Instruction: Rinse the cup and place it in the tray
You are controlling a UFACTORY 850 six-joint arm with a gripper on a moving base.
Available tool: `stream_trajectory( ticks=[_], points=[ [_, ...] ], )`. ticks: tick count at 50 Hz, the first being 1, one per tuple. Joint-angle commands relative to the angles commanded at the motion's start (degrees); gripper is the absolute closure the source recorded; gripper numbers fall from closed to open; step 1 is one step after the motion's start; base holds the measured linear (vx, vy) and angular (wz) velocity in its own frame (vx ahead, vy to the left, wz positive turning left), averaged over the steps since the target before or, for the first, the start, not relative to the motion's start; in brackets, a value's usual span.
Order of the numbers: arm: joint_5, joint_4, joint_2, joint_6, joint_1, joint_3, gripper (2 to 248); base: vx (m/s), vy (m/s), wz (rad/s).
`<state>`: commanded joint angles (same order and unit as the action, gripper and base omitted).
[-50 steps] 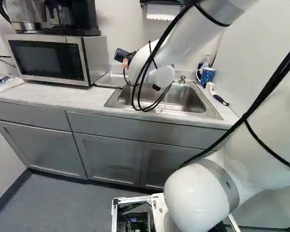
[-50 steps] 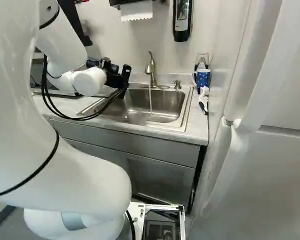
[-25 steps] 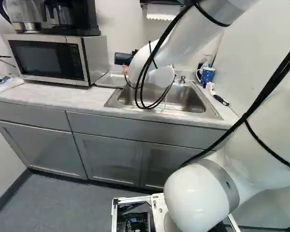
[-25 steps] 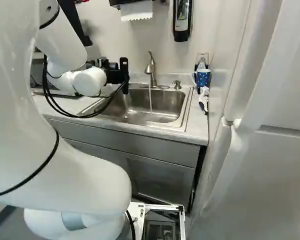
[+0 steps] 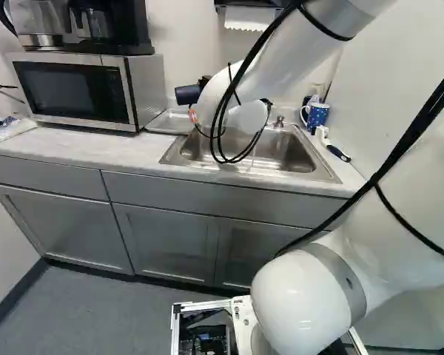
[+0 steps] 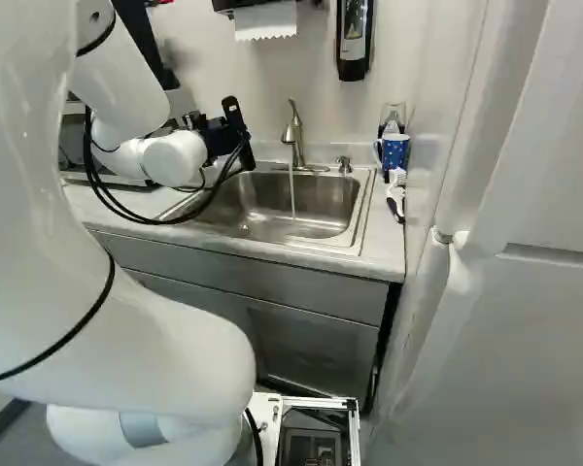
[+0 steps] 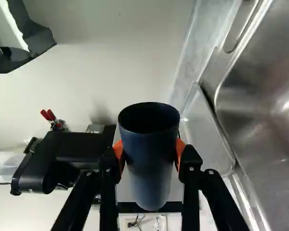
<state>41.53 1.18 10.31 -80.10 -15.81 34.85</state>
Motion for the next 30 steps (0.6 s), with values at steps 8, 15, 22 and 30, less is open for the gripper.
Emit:
stream_trajectory(
  ticks=[8, 15, 22, 30],
  points=[
    [0.00, 0.00, 0.00, 4.81, 0.00, 0.00, 128, 0.000, 0.000, 0.000],
    [0.00, 0.00, 0.00, 9.03, 0.00, 0.00, 128, 0.000, 0.000, 0.000],
    [0.00, 0.00, 0.00, 13.35, 0.00, 0.00, 128, 0.000, 0.000, 0.000],
    [0.00, 0.00, 0.00, 18.06, 0.00, 0.00, 128, 0.000, 0.000, 0.000]
  ],
)
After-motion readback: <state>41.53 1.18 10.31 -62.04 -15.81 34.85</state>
